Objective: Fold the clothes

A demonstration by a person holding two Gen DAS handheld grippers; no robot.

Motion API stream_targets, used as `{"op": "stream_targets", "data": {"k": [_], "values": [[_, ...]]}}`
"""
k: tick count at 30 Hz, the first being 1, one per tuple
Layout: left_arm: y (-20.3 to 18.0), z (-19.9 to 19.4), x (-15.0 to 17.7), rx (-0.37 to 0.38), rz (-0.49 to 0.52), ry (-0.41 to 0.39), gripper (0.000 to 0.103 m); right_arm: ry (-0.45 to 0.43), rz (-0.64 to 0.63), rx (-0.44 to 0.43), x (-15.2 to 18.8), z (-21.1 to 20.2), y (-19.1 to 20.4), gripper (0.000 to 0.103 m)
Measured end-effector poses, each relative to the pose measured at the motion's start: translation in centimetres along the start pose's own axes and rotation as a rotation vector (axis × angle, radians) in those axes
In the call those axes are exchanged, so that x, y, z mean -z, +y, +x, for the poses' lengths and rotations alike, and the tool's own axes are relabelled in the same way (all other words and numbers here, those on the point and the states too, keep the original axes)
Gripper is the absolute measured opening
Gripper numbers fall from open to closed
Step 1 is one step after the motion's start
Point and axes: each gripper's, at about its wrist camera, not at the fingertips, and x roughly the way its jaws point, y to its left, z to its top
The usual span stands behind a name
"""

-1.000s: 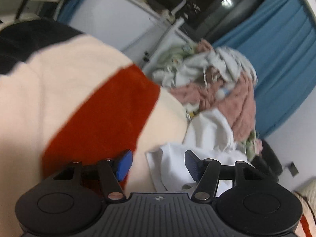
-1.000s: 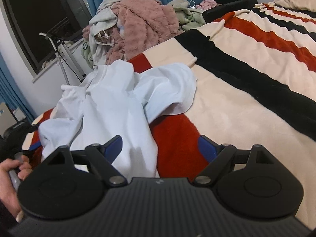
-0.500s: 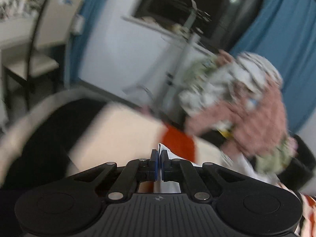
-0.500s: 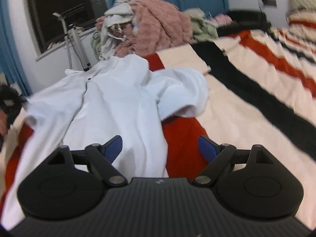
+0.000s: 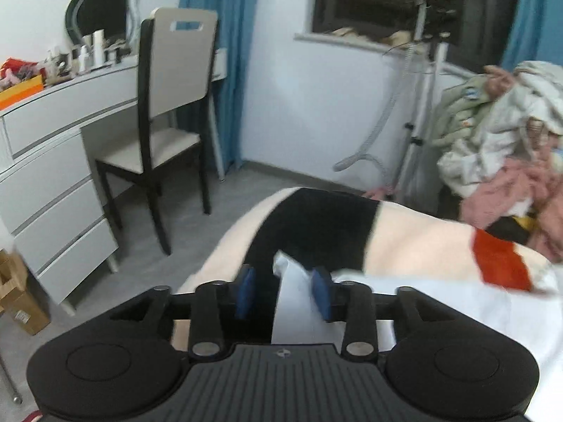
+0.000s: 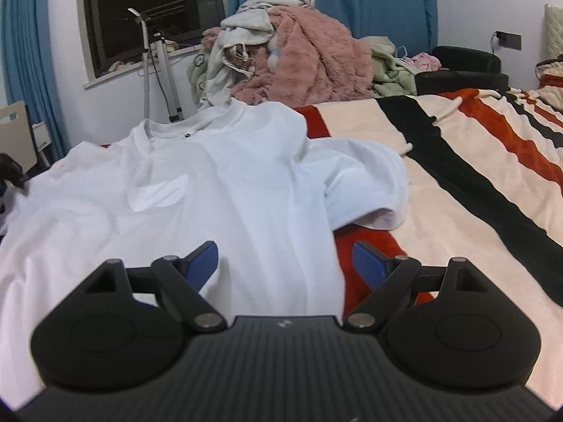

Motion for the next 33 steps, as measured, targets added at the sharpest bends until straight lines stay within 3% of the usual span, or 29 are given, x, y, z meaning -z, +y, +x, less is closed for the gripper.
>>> {"op": "stream_targets", "data": {"k": [3, 6, 11, 14, 17, 19, 21, 25, 27, 31, 33], "values": [[1.4, -5.1, 3.5, 0.062, 0.012, 0.034, 0.055, -0.011, -0.007, -0.019, -0.1, -0.3, 0.4, 0.085], [3.9, -11.8, 7.6, 0.153, -0.029, 0.121, 0.055, -0.03, -0.016, -0.04, -0.4, -1.4, 0.7, 0.085], [6.1, -23.2, 17.2, 0.28, -0.037, 0.337, 0.056, -0.076, -0.022, -0.064, -0.8, -4.2, 0.5, 0.085], [6.3, -28.3, 22.7, 0.323, 0.011, 0.491, 0.054, -0.096, -0.028, -0.064, -1.1, -6.2, 0.0, 0.085], [6.0, -32.6, 26.1, 0.341, 0.06, 0.563, 0.05, -0.095, -0.009, -0.062, -0.9, -8.2, -1.0, 0.085], [6.1, -34.5, 27.5, 0.357, 0.042, 0.623, 0.045, -0.081, 0.023, -0.064, -0.7, -9.2, -1.9, 0.085], [6.7, -35.9, 28.2, 0.339, 0.007, 0.662, 0.033, -0.067, 0.056, -0.066, -0.5, -10.3, -2.9, 0.085], [7.9, -37.7, 27.3, 0.307, -0.003, 0.626, 0.031, -0.038, 0.121, -0.07, -0.1, -12.4, -4.7, 0.085], [8.3, -38.1, 27.5, 0.313, -0.009, 0.653, 0.024, -0.024, 0.153, -0.071, 0.1, -13.4, -5.6, 0.085], [9.1, -39.4, 27.4, 0.318, 0.016, 0.678, 0.024, -0.032, 0.174, -0.073, 0.0, -13.6, -5.8, 0.085], [9.6, -40.2, 27.1, 0.316, 0.031, 0.68, 0.033, -0.022, 0.164, -0.07, 0.2, -13.2, -5.7, 0.085]]}}
